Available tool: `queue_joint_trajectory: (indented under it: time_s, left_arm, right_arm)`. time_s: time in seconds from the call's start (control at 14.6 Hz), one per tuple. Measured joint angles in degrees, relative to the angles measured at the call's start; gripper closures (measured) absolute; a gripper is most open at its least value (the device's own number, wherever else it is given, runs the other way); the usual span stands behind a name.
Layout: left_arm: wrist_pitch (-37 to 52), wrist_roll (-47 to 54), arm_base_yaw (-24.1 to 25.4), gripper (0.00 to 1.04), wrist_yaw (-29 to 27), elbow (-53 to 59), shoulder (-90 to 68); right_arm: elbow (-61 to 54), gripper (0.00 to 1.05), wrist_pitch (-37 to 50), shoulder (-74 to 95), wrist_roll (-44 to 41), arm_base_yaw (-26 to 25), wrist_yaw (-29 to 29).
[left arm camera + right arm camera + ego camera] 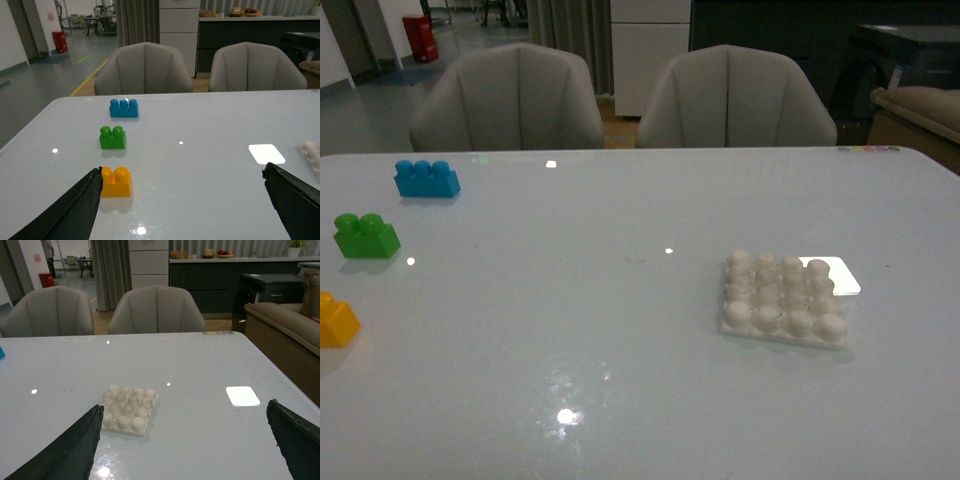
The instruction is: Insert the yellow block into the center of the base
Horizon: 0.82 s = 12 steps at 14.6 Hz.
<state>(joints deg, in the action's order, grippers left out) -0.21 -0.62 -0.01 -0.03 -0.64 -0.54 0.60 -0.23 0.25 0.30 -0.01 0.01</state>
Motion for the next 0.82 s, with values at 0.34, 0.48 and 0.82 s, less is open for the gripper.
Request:
queue_joint_trajectory:
  time_s: [0.34, 0.48, 0.82]
  left_arm:
    - [0.0, 0.0, 0.0, 0.07, 0.0, 0.0, 0.0]
    - [0.0, 0.0, 0.0, 0.07, 0.0, 0.0, 0.0]
    - [0.0, 0.0, 0.0, 0.07, 0.0, 0.0, 0.0]
  right_arm:
    - [0.0, 0.06, 0.0, 0.0, 0.0, 0.0, 0.0]
    - [0.0, 0.06, 0.0, 0.0, 0.0, 0.0, 0.0]
    - [0.0, 0.06, 0.0, 0.0, 0.0, 0.0, 0.0]
